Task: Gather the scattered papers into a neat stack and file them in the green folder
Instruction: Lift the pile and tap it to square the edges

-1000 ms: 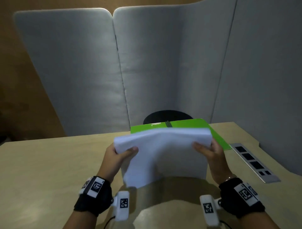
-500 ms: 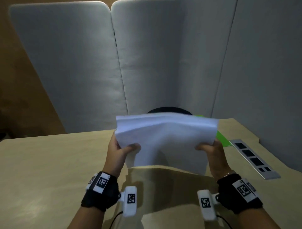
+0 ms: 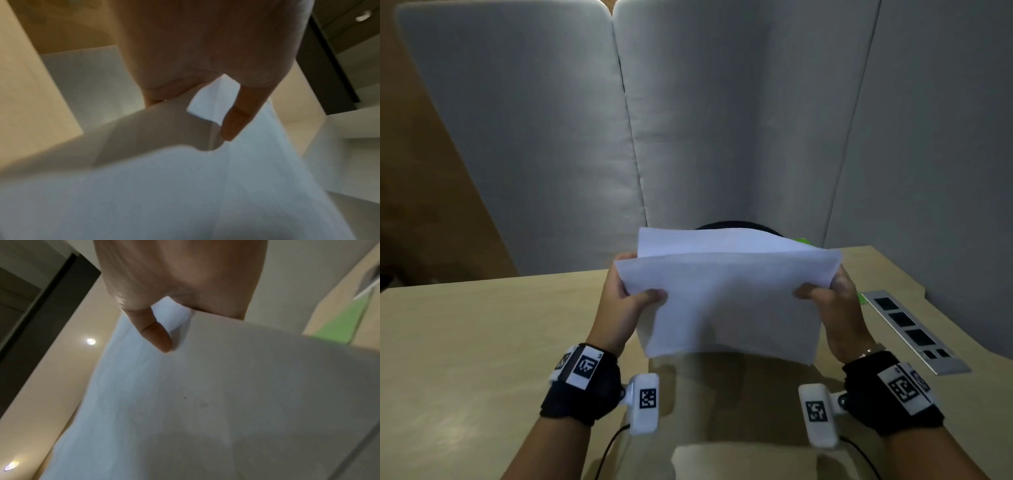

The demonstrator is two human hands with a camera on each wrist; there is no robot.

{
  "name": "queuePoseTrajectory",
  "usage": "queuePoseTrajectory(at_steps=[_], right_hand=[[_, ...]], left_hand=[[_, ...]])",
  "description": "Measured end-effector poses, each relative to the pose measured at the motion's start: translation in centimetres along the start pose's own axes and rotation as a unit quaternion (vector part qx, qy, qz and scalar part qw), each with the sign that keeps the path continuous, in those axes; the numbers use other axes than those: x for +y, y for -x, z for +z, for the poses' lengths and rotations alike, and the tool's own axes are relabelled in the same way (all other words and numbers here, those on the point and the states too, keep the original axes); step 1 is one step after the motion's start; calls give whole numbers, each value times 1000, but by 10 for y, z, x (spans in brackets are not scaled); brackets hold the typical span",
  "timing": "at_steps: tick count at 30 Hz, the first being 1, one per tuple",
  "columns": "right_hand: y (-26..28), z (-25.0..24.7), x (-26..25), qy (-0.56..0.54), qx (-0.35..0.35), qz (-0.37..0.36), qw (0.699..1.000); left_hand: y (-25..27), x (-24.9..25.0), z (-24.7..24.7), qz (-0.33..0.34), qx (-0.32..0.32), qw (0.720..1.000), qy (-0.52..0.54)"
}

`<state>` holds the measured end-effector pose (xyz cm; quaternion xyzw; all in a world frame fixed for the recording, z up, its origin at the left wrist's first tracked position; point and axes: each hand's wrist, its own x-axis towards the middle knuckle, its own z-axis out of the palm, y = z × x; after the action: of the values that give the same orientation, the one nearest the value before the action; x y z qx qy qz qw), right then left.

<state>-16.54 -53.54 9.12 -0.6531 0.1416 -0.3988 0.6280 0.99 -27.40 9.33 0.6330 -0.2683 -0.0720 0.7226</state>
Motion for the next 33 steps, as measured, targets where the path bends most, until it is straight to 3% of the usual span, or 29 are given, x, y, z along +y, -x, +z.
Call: queuePoseTrajectory(at_steps=[6, 12, 17, 21, 26, 33], right_hand=[[7, -1, 31, -7, 48, 106, 993], [0, -4, 28, -17, 61, 59, 996], [-1, -2, 46, 36, 42, 96, 994], [0, 1, 41, 4, 68, 74, 995], [7, -1, 54, 15, 25, 121, 992], [0, 4, 47, 21, 62, 99, 993]], left_hand=[[9, -38, 4, -84, 14, 996, 1], [6, -41, 9, -66, 31, 997, 8], [9, -37, 14, -67, 40, 997, -4], [12, -32, 17, -54, 37, 998, 12], [17, -47, 11, -101, 41, 994, 2], [15, -53, 9, -121, 21, 992, -34]])
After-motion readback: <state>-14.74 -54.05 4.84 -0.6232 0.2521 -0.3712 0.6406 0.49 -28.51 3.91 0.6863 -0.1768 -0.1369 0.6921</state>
